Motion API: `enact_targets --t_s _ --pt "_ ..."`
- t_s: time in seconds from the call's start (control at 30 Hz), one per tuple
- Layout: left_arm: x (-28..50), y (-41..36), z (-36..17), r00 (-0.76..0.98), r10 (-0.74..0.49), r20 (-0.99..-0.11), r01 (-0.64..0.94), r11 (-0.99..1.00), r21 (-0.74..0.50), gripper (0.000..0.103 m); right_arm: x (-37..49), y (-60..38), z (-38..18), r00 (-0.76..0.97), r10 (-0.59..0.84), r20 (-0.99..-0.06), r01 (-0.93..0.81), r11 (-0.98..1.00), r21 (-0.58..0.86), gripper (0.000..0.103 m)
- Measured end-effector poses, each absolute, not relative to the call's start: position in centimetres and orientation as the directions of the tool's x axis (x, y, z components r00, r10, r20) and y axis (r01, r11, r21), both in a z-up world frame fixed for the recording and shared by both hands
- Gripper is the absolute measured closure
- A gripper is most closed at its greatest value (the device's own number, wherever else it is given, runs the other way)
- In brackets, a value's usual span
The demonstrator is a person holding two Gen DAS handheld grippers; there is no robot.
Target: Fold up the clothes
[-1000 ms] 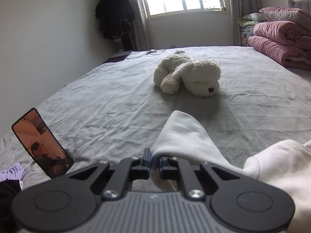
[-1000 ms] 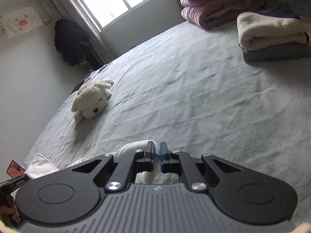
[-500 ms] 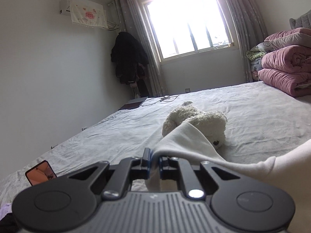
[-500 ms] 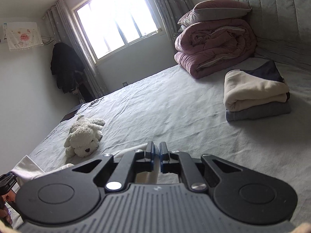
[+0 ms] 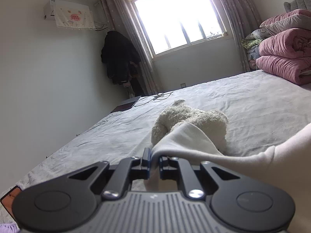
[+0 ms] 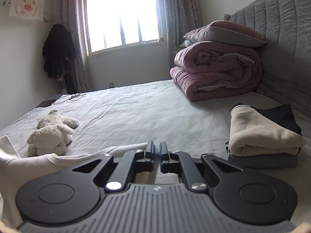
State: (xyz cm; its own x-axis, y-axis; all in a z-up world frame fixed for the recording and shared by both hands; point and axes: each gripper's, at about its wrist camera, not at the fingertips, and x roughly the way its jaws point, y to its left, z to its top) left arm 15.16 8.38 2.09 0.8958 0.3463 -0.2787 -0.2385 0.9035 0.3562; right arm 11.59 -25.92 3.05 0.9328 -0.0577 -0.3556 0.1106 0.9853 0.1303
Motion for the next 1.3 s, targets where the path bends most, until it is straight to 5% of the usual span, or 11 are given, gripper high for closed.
enact_targets --t_s 0.67,1.0,1.13,1.3 --pt "20.6 8.7 -5.2 0.834 0.356 -0.422 -0.19 0.903 0.386 0.088 17.8 -24.8 -3.7 0.866 -0.077 -0.495 0.126 0.99 0.067 0.091" --pt "18.5 9.1 -3.6 0.785 0.269 -0.558 -0.119 0.95 0.29 0.051 15.6 -25.2 -2.2 0.843 -0.033 -0.537 0.115 0.986 0.119 0.087" --pt "16.7 9.0 -3.0 0.747 0.239 -0.621 -0.088 0.961 0.264 0.05 13.7 -25.5 -1.4 0.835 -0.027 -0.55 0.118 0.984 0.131 0.084" --pt "14.5 9.7 -2.6 0.697 0.201 -0.688 -0.079 0.976 0.205 0.05 11.1 -25.8 -0.6 0.831 -0.017 -0.556 0.113 0.984 0.139 0.066"
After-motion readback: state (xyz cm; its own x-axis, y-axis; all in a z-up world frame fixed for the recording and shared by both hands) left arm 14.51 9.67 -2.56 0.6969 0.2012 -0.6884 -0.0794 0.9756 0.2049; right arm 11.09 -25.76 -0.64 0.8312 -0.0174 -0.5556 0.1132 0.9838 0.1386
